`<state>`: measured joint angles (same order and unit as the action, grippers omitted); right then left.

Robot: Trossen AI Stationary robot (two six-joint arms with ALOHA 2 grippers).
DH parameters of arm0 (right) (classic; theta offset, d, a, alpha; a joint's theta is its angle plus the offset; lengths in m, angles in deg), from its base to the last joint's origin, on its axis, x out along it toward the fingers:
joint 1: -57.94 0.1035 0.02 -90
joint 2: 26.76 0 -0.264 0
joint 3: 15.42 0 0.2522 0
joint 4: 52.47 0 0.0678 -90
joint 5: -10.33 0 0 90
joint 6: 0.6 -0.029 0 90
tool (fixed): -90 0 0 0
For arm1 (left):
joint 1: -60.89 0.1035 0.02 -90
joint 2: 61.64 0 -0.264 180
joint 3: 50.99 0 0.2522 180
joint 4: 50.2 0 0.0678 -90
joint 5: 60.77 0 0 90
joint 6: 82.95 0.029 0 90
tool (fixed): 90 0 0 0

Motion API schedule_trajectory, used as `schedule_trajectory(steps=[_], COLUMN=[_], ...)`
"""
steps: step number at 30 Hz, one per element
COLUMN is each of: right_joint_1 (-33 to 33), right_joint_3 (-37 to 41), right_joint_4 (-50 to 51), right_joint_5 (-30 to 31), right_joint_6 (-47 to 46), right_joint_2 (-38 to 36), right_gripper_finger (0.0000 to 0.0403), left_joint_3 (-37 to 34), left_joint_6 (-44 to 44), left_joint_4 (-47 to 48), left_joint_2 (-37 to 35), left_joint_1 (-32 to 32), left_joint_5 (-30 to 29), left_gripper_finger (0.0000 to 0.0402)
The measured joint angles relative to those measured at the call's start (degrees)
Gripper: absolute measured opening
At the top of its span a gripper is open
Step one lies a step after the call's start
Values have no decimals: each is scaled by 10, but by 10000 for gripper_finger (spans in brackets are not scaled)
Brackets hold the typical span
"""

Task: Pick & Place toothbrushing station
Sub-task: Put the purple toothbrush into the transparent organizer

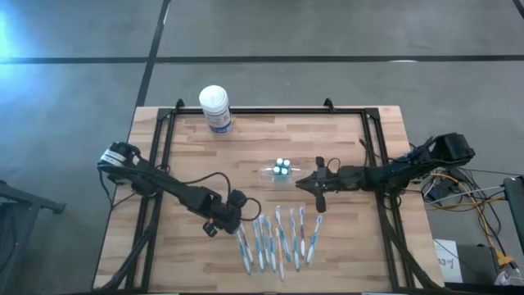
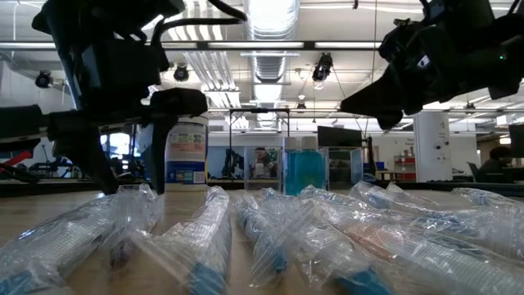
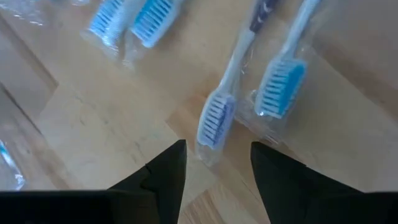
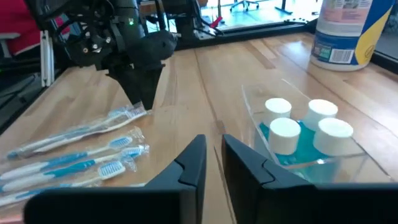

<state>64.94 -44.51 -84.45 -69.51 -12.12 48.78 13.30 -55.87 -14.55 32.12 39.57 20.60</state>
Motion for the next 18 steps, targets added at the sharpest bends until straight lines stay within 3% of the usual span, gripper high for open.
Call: schedule_trajectory(steps=[10, 18], right_joint_1=[0, 0], right_joint_3=[-46, -55], right_joint_4=[1, 5], right_joint_5=[-1, -3], right_joint_6=[0, -5], right_joint_2=[60, 71], right_gripper_finger=[97, 108], left_joint_3=[-1, -2], left_joint_6=[83, 106], left_joint_4=[-32, -45], left_joint_2=[11, 11], left_joint_1=[5, 6], left_joint_5=[-21, -8], left_gripper_finger=[177, 117])
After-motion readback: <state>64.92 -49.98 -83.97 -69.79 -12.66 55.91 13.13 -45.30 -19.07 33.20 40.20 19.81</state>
